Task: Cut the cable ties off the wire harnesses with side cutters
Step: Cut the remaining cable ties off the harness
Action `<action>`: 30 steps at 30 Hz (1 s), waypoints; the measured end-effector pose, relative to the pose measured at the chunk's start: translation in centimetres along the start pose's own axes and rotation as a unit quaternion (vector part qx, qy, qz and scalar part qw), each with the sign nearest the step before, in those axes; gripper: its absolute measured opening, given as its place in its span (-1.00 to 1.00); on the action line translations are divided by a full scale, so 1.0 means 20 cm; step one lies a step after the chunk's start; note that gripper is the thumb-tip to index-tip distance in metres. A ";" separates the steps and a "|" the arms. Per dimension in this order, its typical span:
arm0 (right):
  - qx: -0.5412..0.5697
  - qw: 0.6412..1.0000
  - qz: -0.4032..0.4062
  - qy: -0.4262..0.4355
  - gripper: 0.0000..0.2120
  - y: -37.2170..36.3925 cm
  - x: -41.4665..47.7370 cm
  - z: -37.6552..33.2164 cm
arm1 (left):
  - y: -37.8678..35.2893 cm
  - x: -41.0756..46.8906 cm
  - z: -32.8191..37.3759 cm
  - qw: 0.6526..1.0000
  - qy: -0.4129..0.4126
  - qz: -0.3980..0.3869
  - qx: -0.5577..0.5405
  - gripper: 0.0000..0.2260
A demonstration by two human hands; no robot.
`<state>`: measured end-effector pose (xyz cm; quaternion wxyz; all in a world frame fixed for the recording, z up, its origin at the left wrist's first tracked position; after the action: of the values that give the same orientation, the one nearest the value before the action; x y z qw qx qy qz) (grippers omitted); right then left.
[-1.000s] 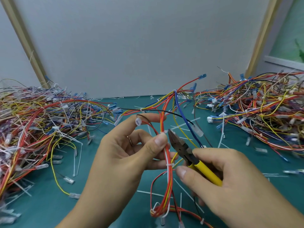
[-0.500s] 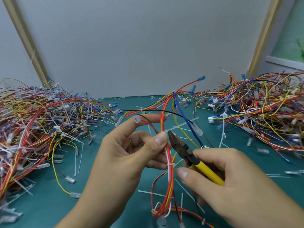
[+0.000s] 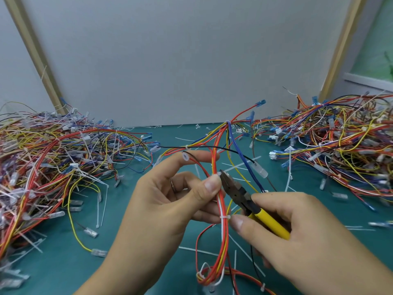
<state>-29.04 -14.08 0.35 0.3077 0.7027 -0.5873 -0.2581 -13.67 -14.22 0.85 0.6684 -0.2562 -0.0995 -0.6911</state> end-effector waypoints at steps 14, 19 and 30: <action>0.204 0.978 -0.050 0.011 -0.55 0.00 0.04 0.00 | 0.11 -0.01 0.13 0.949 -0.163 0.096 0.251 -0.83; 0.382 0.923 -0.016 0.032 -0.62 0.06 0.05 0.01 | 0.01 -0.05 0.19 0.859 -0.250 0.053 0.443 -0.90; 0.447 0.892 0.065 0.019 -0.70 0.14 0.07 0.10 | -0.04 -0.08 0.20 0.875 -0.267 0.033 0.403 -0.91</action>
<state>-32.06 -16.09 1.09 -0.0113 0.7313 -0.6788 0.0657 -13.62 -10.86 3.73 0.6845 -0.1424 -0.5356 -0.4736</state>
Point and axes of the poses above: each hand's wrist, its own x-axis towards the middle knuckle, its own y-axis out of the back of the hand, z = x × y, the point moved 9 cm from there along x, towards the middle knuckle, and after that the axes turned 9 degrees about -y, right-handed, at the moved point
